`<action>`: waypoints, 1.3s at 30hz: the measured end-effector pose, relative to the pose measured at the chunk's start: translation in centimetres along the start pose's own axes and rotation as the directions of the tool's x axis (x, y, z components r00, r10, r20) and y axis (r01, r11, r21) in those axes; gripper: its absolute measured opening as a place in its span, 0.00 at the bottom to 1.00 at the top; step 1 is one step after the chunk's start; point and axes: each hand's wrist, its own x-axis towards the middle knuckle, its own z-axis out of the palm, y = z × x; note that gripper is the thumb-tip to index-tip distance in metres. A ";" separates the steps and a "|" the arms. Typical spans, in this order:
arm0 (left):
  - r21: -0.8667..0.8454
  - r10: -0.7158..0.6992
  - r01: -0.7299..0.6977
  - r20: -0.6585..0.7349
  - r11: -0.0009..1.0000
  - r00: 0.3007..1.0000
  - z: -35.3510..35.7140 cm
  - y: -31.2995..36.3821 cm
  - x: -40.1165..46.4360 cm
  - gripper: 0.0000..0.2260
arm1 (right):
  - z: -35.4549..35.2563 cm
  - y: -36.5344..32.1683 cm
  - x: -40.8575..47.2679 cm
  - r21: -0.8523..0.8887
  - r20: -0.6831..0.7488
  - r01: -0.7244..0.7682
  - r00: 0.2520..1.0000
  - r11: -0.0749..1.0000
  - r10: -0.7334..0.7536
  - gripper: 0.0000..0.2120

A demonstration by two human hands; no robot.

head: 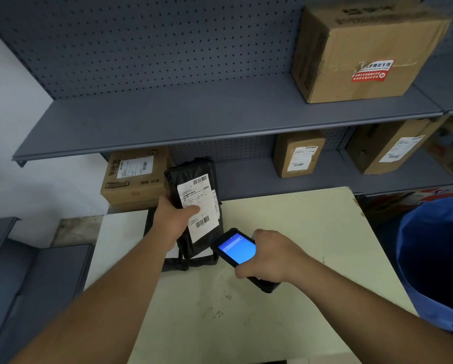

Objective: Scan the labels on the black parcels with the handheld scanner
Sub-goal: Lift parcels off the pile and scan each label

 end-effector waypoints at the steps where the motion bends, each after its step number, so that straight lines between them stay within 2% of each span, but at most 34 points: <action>1: 0.006 0.003 -0.003 -0.001 1.000 1.000 -0.1 0.0 -0.1 0.26 | 0.1 0.0 0.0 -0.003 0.001 0.000 1.000 1.000 0.000 0.24; 15: 0.000 0.004 -0.004 -0.011 1.000 1.000 -0.7 -0.5 -0.1 0.23 | 0.4 -0.1 -0.4 -0.029 0.016 0.010 1.000 1.000 -0.009 0.26; 23: 0.028 -0.008 0.008 -0.004 1.000 1.000 0.2 -0.8 0.4 0.25 | 0.1 0.8 -0.4 -0.024 0.000 -0.010 1.000 1.000 0.010 0.26; 28: 0.023 -0.023 0.023 0.024 0.999 0.999 2.0 -1.6 1.0 0.28 | -0.1 2.3 -0.1 0.007 -0.021 -0.053 0.998 0.999 0.054 0.25; 39: 0.013 -0.116 0.115 0.133 0.993 0.984 8.6 -4.3 2.8 0.21 | -0.6 7.7 0.8 0.081 -0.050 -0.134 0.989 0.988 0.138 0.27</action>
